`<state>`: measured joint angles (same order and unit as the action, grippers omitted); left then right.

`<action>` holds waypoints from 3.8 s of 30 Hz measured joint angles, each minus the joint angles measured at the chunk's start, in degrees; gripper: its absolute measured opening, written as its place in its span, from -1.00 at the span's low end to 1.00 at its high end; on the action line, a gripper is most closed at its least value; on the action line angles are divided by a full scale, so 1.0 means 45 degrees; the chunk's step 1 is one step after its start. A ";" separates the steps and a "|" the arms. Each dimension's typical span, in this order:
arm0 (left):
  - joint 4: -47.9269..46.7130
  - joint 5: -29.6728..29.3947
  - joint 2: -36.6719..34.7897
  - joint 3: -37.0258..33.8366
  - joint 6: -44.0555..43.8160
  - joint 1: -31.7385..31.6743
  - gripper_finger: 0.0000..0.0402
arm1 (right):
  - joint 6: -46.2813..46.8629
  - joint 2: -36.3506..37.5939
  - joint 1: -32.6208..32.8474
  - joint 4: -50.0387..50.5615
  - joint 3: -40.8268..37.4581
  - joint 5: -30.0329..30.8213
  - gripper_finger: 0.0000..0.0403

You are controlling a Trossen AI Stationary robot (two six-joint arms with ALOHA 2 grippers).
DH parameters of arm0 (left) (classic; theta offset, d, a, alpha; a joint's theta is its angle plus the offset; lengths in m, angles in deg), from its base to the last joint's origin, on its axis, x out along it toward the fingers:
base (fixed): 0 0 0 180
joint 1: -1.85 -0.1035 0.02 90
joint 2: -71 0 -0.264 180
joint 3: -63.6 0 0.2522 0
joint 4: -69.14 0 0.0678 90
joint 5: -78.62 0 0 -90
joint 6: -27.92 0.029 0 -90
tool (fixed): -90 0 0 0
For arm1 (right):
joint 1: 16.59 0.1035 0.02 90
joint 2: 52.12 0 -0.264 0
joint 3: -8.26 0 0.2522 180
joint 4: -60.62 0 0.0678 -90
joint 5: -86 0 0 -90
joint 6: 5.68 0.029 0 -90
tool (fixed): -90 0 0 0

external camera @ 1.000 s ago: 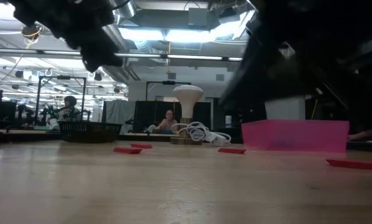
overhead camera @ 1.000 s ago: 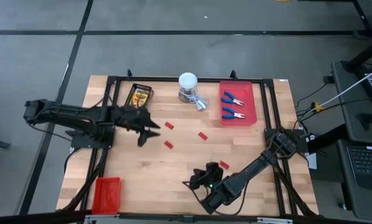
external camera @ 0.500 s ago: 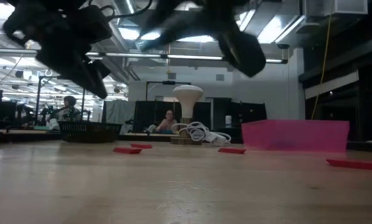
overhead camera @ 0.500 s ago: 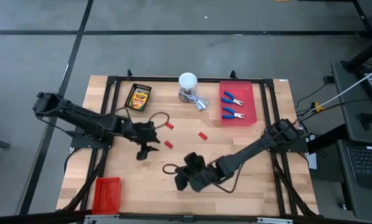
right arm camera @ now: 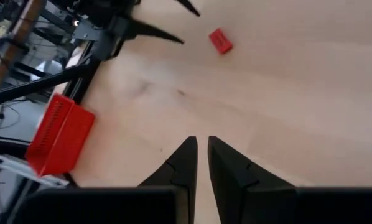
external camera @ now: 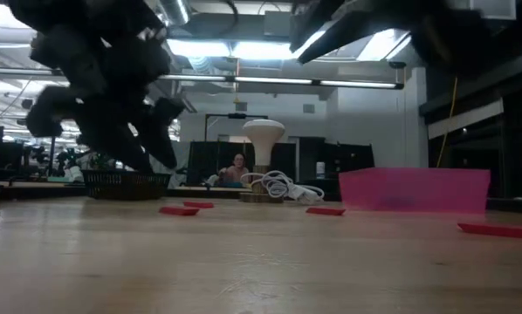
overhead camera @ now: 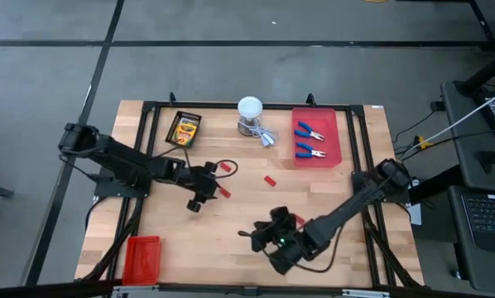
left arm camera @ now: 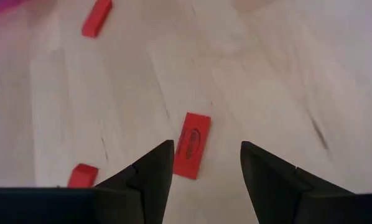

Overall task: Pick & Place School Supplies
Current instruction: Put the red eraser into the red bin

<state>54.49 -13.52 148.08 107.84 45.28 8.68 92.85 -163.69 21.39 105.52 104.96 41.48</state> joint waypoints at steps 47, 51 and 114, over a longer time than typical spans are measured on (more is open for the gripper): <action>0.0159 0.5501 0.2703 0.1233 -0.1612 -0.1990 -0.82 | 0.1770 -0.0019 0.0845 0.0036 0.0000 0.1700 -0.79; -0.0640 0.5316 0.1463 0.1238 -0.2223 -0.1312 -0.84 | 0.1633 -0.0024 0.0891 0.0036 0.0000 0.1860 -0.79; -0.3347 -0.2650 0.2185 0.0777 -1.0311 0.2046 -0.28 | 0.0964 -0.0024 0.1208 -0.0343 -0.0005 0.3132 -0.79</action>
<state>39.43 -25.45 157.91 111.34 -1.11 17.89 97.19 -163.80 26.83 103.98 104.93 55.57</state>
